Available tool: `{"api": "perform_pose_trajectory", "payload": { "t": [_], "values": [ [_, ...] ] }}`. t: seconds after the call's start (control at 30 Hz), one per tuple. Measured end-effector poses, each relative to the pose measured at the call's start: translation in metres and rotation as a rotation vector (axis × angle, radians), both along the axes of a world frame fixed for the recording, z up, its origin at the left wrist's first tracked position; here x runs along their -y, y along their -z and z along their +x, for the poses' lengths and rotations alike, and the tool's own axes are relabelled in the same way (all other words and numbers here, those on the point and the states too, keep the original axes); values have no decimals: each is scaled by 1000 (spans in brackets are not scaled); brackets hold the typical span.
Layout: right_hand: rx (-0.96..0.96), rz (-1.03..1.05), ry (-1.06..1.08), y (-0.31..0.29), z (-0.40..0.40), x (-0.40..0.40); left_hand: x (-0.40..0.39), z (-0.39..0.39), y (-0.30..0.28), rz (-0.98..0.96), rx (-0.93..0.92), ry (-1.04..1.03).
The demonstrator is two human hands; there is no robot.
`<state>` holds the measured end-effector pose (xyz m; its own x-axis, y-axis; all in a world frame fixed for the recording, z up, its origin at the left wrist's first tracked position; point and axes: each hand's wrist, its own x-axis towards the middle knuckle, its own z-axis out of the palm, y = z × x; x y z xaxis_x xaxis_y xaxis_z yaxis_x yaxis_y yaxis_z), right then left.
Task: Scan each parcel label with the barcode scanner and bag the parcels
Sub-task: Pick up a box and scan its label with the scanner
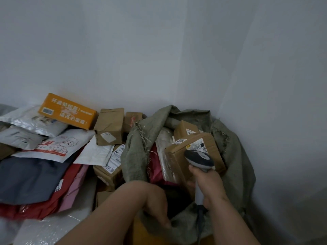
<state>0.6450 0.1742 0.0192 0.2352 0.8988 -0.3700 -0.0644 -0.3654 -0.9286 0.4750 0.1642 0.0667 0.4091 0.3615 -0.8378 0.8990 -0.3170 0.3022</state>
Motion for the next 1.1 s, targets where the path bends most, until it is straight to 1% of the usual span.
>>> {"api": "perform_pose_trajectory", "payload": {
  "t": [0.07,0.13,0.2,0.27,0.37,0.43,0.5,0.57,0.63,0.73,0.8,0.93,1.1],
  "values": [
    [-2,55,27,-12,-6,1,1,-14,-6,155,17,-75],
    [30,123,0,-27,-19,3,3,-27,-9,343,73,-201],
    [50,151,-71,-44,-37,8,5,-42,-11,512,192,-359],
    [32,119,-166,-56,-58,14,9,-61,-11,656,326,-511],
    [-4,96,-264,-68,-95,27,18,-99,-7,790,494,-728],
    [11,90,-303,-71,-125,38,26,-132,-3,789,598,-901],
    [30,97,-332,-71,-156,48,36,-166,2,790,656,-1049],
    [14,85,-352,-70,-188,56,46,-200,9,784,677,-1178],
    [30,79,-368,-66,-218,61,55,-232,16,763,654,-1263],
    [58,111,-334,-56,-255,65,64,-270,25,773,597,-1313],
    [47,134,-303,-50,-271,64,65,-285,27,776,591,-1344],
    [58,168,-200,-48,-289,45,51,-296,30,707,662,-1405],
    [0,184,-121,-48,-294,-14,7,-287,29,632,781,-1467]
  ]
}}
